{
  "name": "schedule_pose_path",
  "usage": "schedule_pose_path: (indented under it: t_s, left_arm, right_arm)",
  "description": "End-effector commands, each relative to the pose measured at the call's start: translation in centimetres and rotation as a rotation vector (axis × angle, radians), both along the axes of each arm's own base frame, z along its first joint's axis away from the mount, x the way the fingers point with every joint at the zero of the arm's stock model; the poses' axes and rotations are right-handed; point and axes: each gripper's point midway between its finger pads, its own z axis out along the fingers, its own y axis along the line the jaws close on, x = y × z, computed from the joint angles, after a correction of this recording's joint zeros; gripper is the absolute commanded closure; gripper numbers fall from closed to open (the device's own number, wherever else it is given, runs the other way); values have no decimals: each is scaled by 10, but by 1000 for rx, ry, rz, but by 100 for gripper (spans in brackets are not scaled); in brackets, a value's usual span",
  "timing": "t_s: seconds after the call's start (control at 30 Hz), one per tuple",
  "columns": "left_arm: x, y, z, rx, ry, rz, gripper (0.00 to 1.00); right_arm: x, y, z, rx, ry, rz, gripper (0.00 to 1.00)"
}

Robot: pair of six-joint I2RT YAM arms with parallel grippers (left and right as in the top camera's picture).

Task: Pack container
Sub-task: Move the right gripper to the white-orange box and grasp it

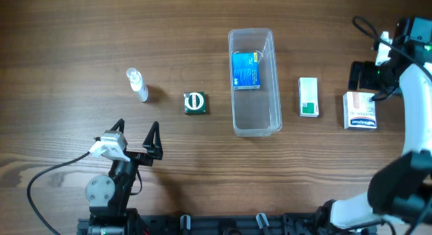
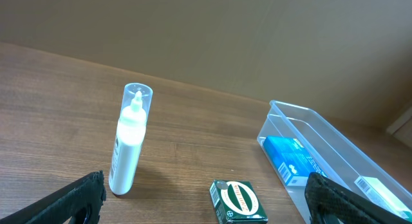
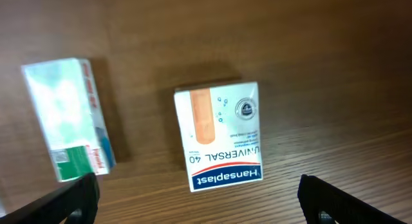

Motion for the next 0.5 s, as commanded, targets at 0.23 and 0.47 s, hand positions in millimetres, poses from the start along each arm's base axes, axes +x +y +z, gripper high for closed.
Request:
schedule_pose_path:
  t_s: [0.23, 0.47]
  left_arm:
    - [0, 0, -1, 11, -1, -4, 0]
    - [0, 0, -1, 11, -2, -4, 0]
  right_arm:
    - [-12, -17, -85, 46, 246, 21, 0]
    - [-17, -34, -103, 58, 271, -13, 0]
